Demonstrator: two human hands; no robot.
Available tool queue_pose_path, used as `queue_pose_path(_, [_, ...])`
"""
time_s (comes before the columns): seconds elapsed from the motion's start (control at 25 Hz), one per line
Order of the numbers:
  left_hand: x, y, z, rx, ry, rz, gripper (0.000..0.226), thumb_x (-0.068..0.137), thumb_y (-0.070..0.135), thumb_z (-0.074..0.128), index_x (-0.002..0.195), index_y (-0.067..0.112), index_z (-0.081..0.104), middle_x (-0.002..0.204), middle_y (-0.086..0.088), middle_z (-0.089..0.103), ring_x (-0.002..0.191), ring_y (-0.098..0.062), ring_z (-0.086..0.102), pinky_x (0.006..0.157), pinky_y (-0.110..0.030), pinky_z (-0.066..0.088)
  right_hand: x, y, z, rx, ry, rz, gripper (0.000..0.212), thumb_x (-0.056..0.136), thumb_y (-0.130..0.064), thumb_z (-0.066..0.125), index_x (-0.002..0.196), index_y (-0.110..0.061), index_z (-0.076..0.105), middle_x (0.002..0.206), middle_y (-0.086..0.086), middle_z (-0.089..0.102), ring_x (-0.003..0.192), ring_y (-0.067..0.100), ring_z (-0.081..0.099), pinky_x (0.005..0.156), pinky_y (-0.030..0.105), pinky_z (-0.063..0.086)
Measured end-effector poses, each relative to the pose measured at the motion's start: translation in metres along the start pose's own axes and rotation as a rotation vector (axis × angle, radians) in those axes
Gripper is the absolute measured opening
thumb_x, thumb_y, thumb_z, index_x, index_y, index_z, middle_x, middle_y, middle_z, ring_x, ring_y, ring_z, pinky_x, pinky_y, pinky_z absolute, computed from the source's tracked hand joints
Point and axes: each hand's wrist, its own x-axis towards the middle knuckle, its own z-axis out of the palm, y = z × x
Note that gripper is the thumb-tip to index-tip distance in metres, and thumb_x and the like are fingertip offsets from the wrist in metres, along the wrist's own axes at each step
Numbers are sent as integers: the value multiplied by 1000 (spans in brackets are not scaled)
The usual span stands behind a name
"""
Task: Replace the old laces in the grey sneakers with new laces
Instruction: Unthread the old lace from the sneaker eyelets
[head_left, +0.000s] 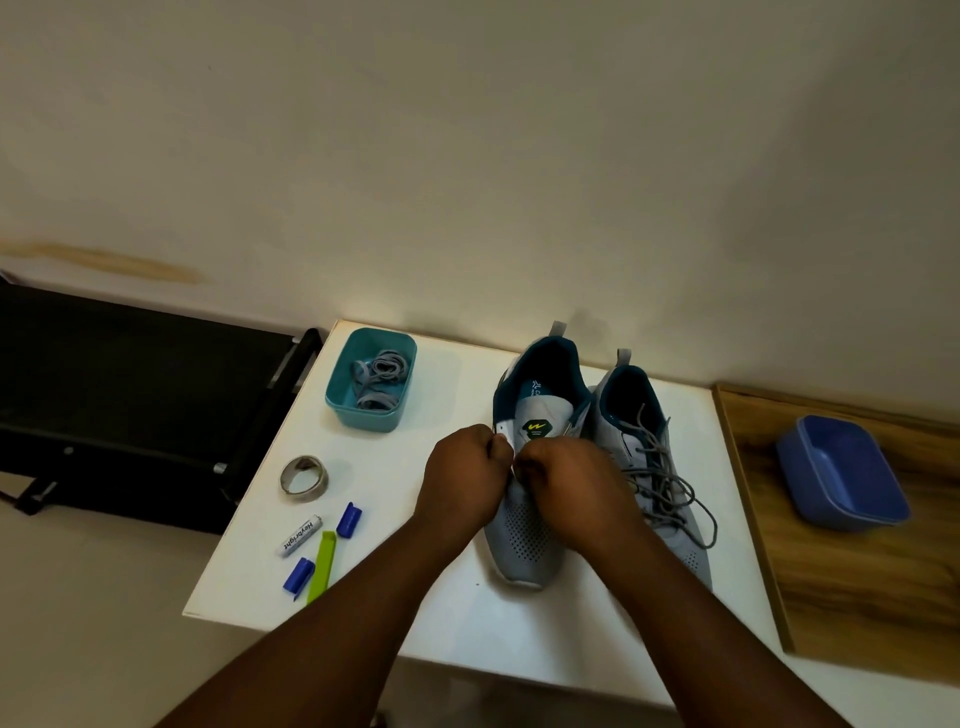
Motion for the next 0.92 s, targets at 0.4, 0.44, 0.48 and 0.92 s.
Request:
queue_pose_path(0.4, [6, -2, -16, -255, -342, -176, 36, 99, 28, 52, 70, 8, 61, 69, -17, 64, 62, -31, 62, 73, -40, 56, -7, -6, 26, -91, 95, -19, 12, 99, -20, 51, 107, -14, 56, 104, 6, 65, 94, 26, 63, 76, 33, 43])
queue_pose_path(0.44, [4, -4, -20, -253, -414, -189, 28, 98, 17, 55, 74, 6, 65, 71, -16, 65, 63, -29, 62, 72, -38, 56, -6, -4, 26, -62, 89, -20, 9, 99, -19, 51, 105, -14, 57, 102, 6, 65, 92, 26, 63, 76, 35, 45])
queue_pose_path(0.48, [4, -8, -22, -166, -423, -147, 20, 94, 11, 60, 77, 5, 69, 73, -15, 68, 66, -28, 64, 72, -36, 57, -4, -1, 25, -23, 76, -20, 8, 99, -18, 52, 102, -15, 59, 100, 6, 65, 91, 26, 62, 76, 36, 46])
queue_pose_path(0.92, [-4, -3, -14, 318, -79, 138, 18, 93, 28, 63, 94, 14, 74, 95, -7, 73, 92, -24, 65, 72, -27, 40, 5, 16, 19, 241, 43, -46, 18, 91, -13, 68, 100, -24, 79, 93, -8, 66, 90, 14, 62, 80, 28, 49])
